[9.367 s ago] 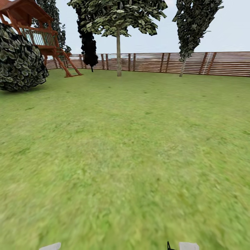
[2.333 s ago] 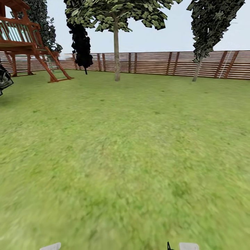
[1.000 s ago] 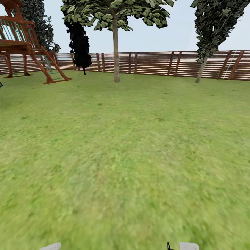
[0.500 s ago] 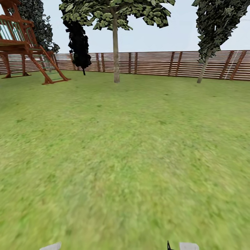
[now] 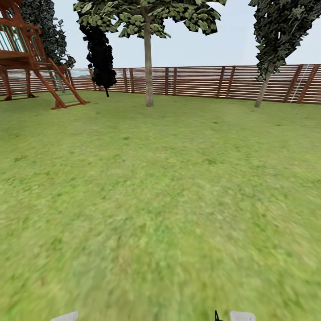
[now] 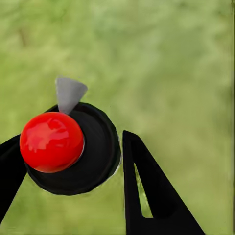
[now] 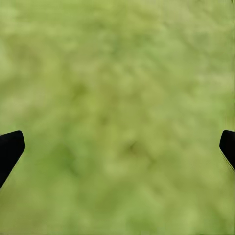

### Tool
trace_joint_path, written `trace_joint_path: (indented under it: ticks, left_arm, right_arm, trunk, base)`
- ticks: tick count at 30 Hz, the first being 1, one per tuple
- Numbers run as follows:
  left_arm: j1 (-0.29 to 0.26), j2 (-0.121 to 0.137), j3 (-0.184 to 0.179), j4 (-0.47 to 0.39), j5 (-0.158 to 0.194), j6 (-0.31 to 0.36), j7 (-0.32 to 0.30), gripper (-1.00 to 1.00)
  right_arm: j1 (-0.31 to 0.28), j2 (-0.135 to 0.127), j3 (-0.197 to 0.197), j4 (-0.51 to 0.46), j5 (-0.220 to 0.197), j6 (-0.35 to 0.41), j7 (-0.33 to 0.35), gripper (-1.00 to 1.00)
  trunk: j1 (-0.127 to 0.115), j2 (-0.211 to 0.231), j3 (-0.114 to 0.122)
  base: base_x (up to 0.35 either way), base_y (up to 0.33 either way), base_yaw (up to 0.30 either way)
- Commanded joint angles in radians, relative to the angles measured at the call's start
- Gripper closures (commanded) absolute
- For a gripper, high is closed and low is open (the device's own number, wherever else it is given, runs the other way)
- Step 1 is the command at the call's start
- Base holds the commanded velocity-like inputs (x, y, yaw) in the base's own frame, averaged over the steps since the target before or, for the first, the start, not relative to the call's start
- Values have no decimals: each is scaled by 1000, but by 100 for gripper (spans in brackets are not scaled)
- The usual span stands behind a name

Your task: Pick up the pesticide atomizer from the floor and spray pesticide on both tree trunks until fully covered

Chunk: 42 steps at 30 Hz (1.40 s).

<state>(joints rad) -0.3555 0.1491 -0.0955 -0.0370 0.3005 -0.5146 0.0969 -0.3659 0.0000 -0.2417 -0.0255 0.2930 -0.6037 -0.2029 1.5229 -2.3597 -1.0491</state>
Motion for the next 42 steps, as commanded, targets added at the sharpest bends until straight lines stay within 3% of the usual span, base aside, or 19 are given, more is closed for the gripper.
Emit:
trace_joint_path:
  ticks: [1, 22, 27, 42]
  left_arm:
    - [0, 0, -9, 0, 3, -2, 6, 100]
    - [0, 1, -9, 0, 3, -2, 6, 100]
    - [0, 1, -8, 0, 3, -2, 6, 100]
    - [0, 1, -8, 0, 3, -2, 6, 100]
  right_arm:
    - [-1, 0, -5, 1, 11, -2, -6, -100]
    - [-1, 0, -5, 1, 10, -2, -6, -100]
    - [-1, 51, -6, 2, 10, -2, -6, -100]
    - [-1, 51, -7, 1, 11, -3, -4, -100]
  trunk:
    - [0, 0, -1]
    - [0, 0, -1]
    - [0, 0, -1]
    - [0, 0, -1]
  base:
    - [340, 0, 0]
    - [340, 0, 0]
    - [340, 0, 0]
    - [340, 0, 82]
